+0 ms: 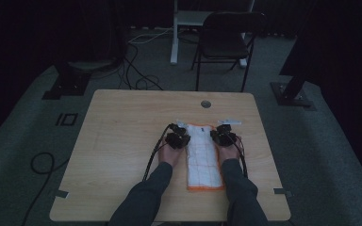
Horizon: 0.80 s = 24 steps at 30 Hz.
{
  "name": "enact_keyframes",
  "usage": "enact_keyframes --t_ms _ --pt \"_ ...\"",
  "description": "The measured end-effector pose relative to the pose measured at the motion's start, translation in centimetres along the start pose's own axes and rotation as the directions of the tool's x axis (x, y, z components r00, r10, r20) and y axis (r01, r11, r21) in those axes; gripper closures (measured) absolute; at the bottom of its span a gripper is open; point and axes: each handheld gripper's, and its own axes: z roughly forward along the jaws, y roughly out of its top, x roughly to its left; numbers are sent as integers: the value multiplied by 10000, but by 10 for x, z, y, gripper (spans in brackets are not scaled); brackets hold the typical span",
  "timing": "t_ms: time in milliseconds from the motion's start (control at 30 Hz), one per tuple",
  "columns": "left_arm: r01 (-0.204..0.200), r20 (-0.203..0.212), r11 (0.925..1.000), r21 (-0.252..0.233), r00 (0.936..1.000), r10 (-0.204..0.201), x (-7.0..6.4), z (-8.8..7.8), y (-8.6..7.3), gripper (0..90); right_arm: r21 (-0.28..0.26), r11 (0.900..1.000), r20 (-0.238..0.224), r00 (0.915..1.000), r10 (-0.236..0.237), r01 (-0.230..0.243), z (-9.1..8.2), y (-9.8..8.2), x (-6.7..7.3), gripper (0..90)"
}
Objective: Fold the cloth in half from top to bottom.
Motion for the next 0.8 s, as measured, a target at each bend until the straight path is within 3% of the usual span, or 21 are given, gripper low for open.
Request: enact_keyframes --t_ms 333,800 --pt "-453 77 9966 -682 9989 460 -7 -19 7 863 -517 9984 -172 9995 -255 246 -19 5 -2 845" --pt "-793 386 9854 -1506 9955 860 -21 -48 -11 859 -1151 9917 -583 9962 -646 575 -51 -11 6 844"
